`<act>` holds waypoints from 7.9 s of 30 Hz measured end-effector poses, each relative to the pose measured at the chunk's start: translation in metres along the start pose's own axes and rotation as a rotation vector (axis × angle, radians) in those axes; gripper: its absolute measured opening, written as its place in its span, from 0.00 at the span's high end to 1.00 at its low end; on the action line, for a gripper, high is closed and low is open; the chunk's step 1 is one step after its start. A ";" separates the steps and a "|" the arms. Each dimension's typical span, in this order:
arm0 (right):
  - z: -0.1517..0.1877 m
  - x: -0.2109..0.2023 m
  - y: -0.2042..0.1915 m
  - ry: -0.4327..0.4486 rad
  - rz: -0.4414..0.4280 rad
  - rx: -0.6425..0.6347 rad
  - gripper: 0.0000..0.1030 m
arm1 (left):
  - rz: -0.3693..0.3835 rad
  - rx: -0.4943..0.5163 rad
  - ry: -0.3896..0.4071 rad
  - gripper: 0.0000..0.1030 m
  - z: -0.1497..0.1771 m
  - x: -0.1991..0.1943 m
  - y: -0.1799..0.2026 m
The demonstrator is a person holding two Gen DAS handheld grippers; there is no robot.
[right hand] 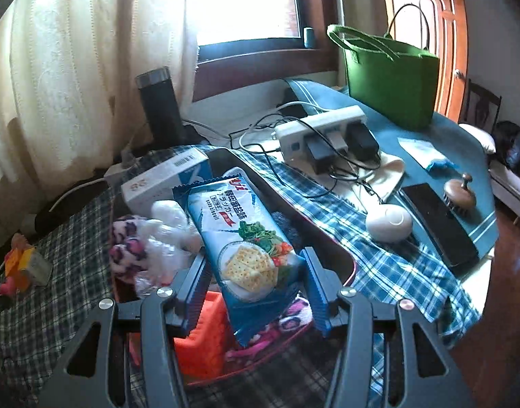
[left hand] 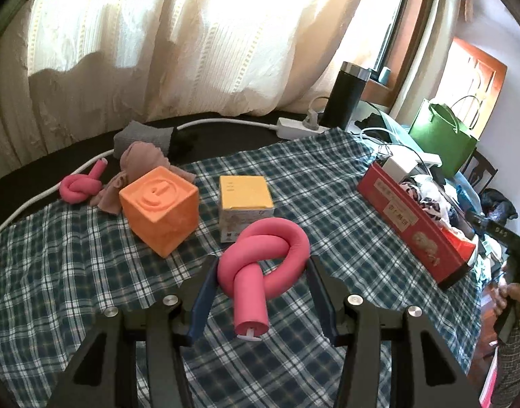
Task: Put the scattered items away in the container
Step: 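Carry the cracker packet into the tin and open the right tool while the left tool carries the knot, then lower the pink foam knot into the red tin and open the left tool, then move the left tool to the red felt ball while the right tool returns to the items, then grasp the red felt ball with the left tool, then grasp the yellow-lidded clear box with the right tool, then carry the yellow-lidded box into the tin and open the right tool while the left tool carries the ball, then lower the red felt ball into the tin and open the left tool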
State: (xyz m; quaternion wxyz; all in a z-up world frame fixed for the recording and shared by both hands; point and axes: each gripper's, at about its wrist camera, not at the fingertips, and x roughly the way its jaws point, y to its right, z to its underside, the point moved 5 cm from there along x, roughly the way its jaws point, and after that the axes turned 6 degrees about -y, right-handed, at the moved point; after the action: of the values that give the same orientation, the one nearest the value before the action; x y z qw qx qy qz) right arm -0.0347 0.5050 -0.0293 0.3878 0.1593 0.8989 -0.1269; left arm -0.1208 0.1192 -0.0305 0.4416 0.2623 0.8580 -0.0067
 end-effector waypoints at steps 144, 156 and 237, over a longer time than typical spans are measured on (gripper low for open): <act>0.078 -0.030 -0.227 0.020 -0.362 -0.325 0.22 | -0.377 -0.628 0.137 0.64 0.050 -0.072 -0.322; 0.061 0.007 -0.304 -0.150 -0.434 -0.461 0.22 | -0.253 -0.429 0.244 0.64 0.010 -0.116 -0.225; -0.050 -0.016 0.009 0.100 -0.193 -0.020 0.24 | 0.228 0.215 0.012 0.63 -0.078 0.050 0.212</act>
State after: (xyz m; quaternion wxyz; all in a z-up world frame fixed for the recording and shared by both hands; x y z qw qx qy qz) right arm -0.0540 0.5280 0.0151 0.3300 0.0741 0.9296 -0.1468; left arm -0.1069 0.3428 0.0258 0.4039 0.4038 0.8195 -0.0467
